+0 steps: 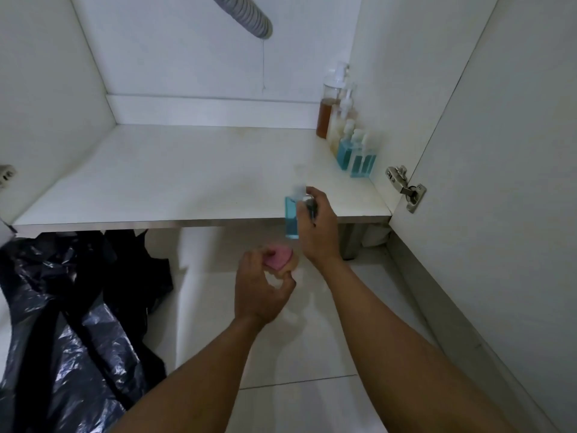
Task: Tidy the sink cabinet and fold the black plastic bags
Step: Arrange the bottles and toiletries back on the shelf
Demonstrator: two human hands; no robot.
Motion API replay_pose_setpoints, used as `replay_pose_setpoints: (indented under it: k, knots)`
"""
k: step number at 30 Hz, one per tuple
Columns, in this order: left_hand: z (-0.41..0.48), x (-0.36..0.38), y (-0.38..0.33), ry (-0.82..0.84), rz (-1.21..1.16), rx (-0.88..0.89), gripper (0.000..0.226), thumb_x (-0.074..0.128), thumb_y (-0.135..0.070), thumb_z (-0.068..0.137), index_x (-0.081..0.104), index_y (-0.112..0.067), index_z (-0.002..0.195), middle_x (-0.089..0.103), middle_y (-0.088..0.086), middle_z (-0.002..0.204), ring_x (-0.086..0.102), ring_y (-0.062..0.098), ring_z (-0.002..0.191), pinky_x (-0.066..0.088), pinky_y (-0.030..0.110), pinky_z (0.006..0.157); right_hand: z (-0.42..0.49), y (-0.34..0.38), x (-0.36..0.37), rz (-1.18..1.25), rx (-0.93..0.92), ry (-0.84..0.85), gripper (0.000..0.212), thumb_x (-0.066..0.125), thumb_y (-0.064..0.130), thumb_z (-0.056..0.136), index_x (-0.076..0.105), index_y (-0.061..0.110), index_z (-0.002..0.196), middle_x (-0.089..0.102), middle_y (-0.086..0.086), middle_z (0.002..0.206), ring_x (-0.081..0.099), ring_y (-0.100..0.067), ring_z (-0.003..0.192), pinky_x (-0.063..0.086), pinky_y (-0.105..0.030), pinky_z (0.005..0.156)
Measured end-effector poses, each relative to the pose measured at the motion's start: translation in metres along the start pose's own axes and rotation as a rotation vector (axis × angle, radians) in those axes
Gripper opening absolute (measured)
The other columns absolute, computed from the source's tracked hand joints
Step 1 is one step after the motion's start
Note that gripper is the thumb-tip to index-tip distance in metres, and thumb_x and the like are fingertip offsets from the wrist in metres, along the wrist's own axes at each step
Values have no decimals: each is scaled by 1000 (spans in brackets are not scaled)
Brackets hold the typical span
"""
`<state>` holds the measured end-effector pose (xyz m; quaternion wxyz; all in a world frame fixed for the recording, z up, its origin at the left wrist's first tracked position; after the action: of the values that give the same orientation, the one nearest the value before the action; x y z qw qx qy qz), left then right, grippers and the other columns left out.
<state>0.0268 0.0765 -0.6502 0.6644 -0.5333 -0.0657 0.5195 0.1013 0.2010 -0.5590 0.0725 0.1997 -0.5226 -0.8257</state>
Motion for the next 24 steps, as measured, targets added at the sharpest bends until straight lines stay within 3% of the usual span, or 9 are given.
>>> replay_pose_setpoints:
  k: [4, 6, 8, 11, 14, 17, 20, 24]
  knots:
    - [36, -22, -32, -121, -17, 94, 64, 66, -44, 70, 56, -12, 124, 59, 7, 119, 55, 20, 104, 50, 33, 87, 31, 15, -15, 382, 314, -200, 29, 38, 31, 106, 46, 19, 131, 55, -3, 113, 60, -11, 87, 54, -26, 65]
    - [57, -28, -41, -149, -5, 87, 66, 68, -46, 68, 57, -11, 124, 61, 7, 119, 56, 23, 105, 49, 32, 87, 44, 17, -22, 430, 380, -206, 36, 50, 41, 100, 46, 21, 130, 55, -1, 110, 59, -8, 86, 50, -20, 59]
    - [77, -30, -43, -176, 26, 87, 63, 74, -46, 71, 59, -13, 122, 63, 6, 118, 58, 23, 106, 47, 27, 88, 52, 19, -28, 340, 352, -179, 54, 69, 41, 89, 44, 21, 133, 54, 3, 113, 59, -6, 87, 51, -15, 56]
    - [105, -25, -46, -128, 55, 117, 52, 82, -34, 78, 62, -11, 120, 64, 7, 117, 59, 22, 104, 41, 18, 86, 60, 15, -32, 163, 297, -184, 57, 73, 34, 87, 45, 18, 134, 54, 1, 120, 60, -11, 96, 48, -18, 70]
    - [127, -18, -49, 2, 59, 45, 42, 76, -42, 86, 62, -17, 118, 61, 1, 117, 57, 14, 98, 41, 15, 80, 72, 10, -40, -140, 266, -236, 58, 70, 46, 85, 48, 21, 132, 47, -4, 128, 51, -18, 113, 48, -33, 91]
    - [142, -13, -43, 74, 116, -104, 35, 64, -57, 85, 64, -29, 105, 58, -3, 113, 59, 18, 93, 48, 29, 88, 82, 6, -51, -433, 241, -262, 63, 70, 53, 83, 50, 22, 134, 48, -6, 133, 46, -26, 124, 40, -50, 102]
    - [150, -14, -31, 132, 268, -143, 38, 57, -66, 79, 62, -34, 100, 56, -9, 109, 61, 20, 94, 47, 35, 95, 92, -5, -61, -400, 203, -294, 63, 74, 42, 84, 50, 17, 136, 52, -6, 133, 49, -27, 123, 47, -48, 100]
    - [166, -13, -17, 150, 315, -83, 47, 68, -63, 74, 61, -32, 108, 55, -8, 116, 61, 19, 99, 47, 34, 93, 104, -30, -70, -276, 208, -359, 61, 79, 27, 82, 50, 14, 134, 55, -7, 133, 54, -26, 122, 52, -41, 97]
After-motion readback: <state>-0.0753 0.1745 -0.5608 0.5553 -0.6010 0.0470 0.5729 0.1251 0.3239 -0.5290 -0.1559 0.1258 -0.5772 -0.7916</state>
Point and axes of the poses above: each hand's wrist, its own z-axis towards the middle knuckle, its own x-axis out of the palm, y = z × x, the point moved 5 cm from there along z, towards the middle knuckle
